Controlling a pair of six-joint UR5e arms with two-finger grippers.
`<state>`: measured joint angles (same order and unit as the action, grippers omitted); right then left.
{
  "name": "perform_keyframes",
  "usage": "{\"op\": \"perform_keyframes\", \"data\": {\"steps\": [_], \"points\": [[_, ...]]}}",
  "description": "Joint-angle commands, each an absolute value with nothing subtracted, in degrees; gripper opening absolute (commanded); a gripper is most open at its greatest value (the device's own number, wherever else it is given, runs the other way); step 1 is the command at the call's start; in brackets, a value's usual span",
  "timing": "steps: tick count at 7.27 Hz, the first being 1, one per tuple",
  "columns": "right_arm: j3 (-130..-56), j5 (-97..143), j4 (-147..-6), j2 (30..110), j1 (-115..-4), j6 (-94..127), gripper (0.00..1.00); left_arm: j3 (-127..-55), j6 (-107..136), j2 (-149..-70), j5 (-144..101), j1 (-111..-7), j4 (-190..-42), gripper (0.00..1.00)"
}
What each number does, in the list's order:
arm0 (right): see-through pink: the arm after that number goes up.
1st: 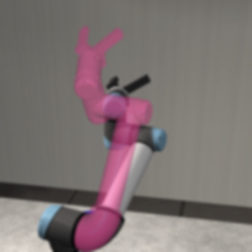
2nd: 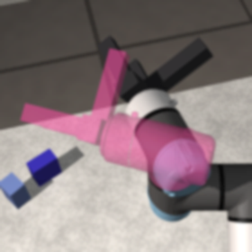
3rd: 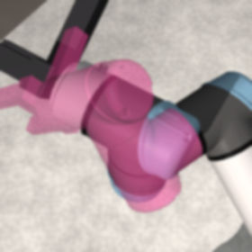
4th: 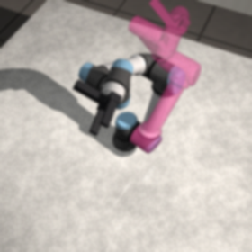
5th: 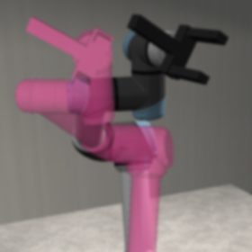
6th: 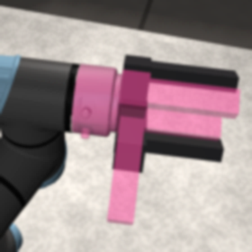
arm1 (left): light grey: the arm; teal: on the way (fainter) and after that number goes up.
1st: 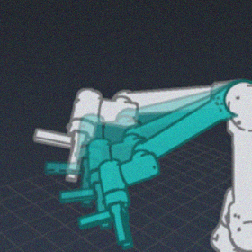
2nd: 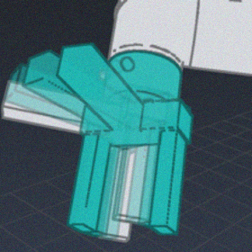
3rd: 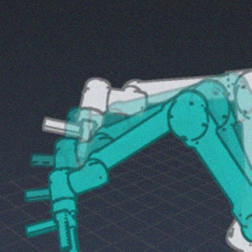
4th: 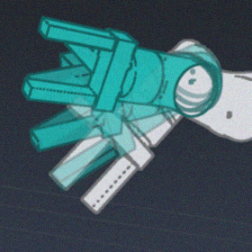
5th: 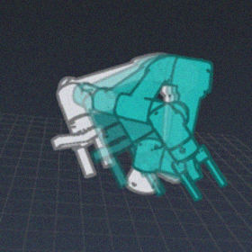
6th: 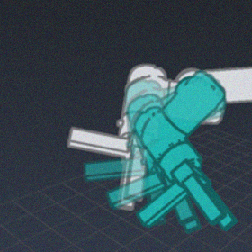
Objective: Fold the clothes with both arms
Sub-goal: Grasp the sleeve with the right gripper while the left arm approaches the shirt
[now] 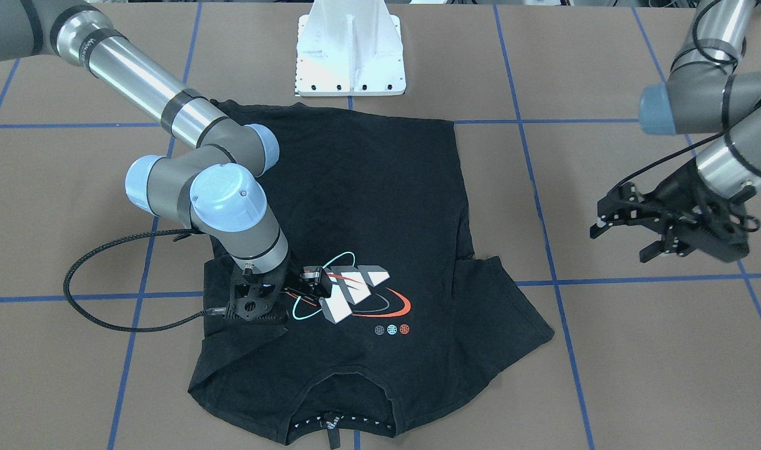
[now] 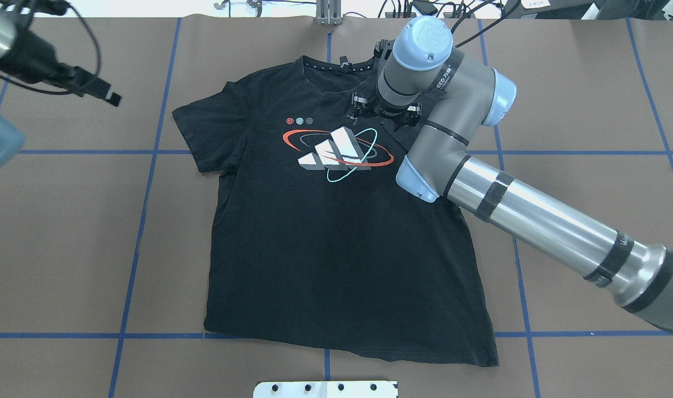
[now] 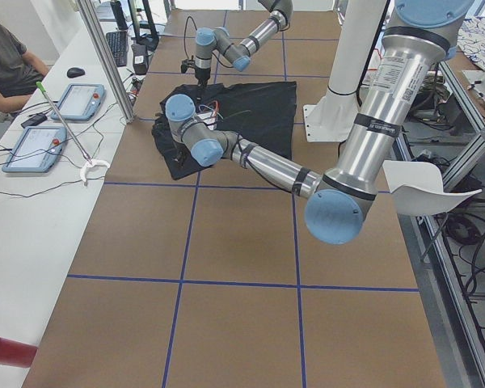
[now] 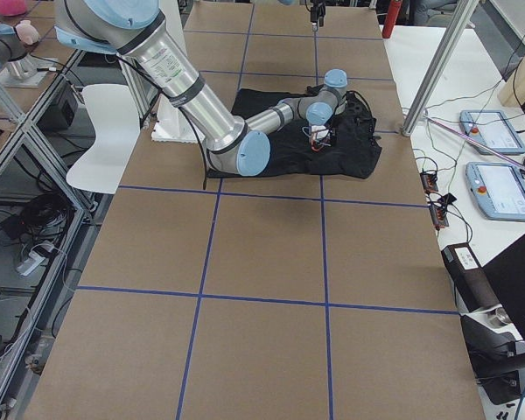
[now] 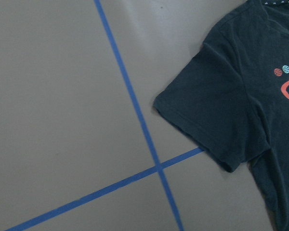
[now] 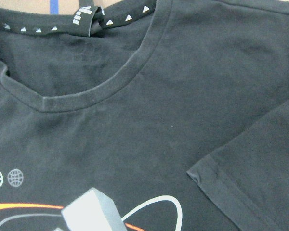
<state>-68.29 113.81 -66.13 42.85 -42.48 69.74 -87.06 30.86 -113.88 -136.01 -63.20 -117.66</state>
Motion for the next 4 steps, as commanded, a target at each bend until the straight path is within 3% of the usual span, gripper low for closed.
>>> {"op": "perform_keyframes", "data": {"steps": [1, 3, 4], "points": [[-78.96, 114.86, -66.09, 51.01, -41.75, 72.16, 1.00, -72.49, 34.54, -119.26, -130.98, -59.16, -128.78, 0.93], [-88.11, 116.19, -66.09, 59.55, -41.75, 72.16, 1.00, -58.59, 34.72, -125.65, -129.48, -57.04, -135.06, 0.83], [-89.98, 116.19, -66.09, 61.07, -41.75, 72.16, 1.00, -56.71, 36.02, -126.90, -127.98, -56.00, -135.35, 0.71]]}}
